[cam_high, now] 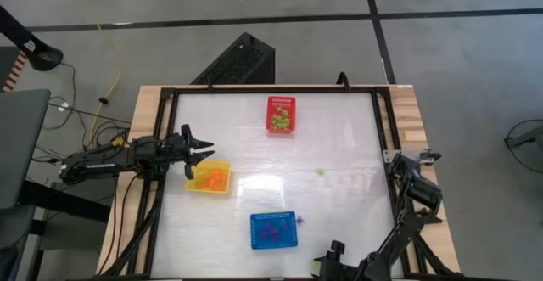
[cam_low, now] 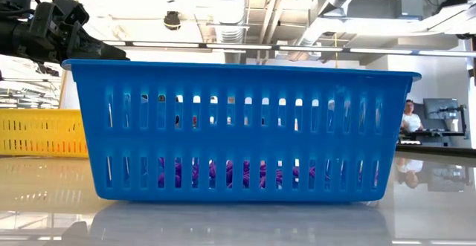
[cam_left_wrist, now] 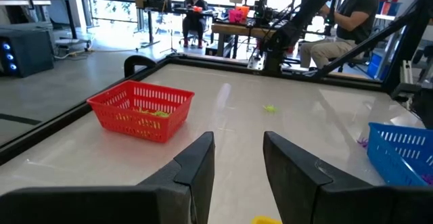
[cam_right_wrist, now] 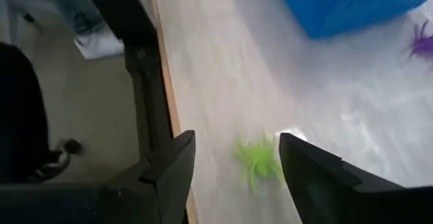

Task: Sort Halloween decoration
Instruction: Put the green spider toy into the red basket

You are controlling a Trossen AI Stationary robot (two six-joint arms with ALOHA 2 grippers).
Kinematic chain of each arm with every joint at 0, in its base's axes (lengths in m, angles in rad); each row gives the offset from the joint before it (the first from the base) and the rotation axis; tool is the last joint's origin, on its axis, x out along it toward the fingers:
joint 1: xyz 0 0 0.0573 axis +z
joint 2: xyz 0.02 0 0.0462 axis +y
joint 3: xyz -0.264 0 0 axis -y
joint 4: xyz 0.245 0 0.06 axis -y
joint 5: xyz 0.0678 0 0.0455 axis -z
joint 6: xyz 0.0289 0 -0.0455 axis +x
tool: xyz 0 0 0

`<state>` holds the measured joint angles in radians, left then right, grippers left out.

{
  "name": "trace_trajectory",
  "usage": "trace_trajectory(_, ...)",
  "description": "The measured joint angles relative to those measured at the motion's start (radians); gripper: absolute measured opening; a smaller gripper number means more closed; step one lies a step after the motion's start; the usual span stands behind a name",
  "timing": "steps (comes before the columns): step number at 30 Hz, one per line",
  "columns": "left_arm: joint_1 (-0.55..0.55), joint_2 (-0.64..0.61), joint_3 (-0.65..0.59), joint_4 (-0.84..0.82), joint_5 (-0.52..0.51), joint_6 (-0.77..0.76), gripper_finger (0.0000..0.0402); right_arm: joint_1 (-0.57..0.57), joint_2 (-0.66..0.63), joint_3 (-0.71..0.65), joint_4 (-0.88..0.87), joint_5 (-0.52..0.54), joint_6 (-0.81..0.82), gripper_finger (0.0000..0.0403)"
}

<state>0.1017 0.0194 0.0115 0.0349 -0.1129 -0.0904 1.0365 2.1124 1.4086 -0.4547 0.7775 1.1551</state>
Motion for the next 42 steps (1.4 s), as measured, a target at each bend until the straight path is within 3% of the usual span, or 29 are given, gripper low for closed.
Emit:
trace_trajectory(13, 0.0, 0.0, 0.0, 0.0, 0.0, 0.0, 0.0116, -0.001, 0.095, 0.003, 0.034, 0.011, -0.002, 0.0229)
trace_trajectory(30, 0.0, 0.0, 0.0, 0.0, 0.0, 0.0, 0.0116, -0.022, 0.077, 0.0, 0.022, -0.004, -0.017, 0.0026)
trace_trajectory(42, 0.0, 0.0, 0.0, 0.0, 0.0, 0.0, 0.0116, -0.149, -0.135, -0.002, -0.048, 0.049, -0.316, 0.0026)
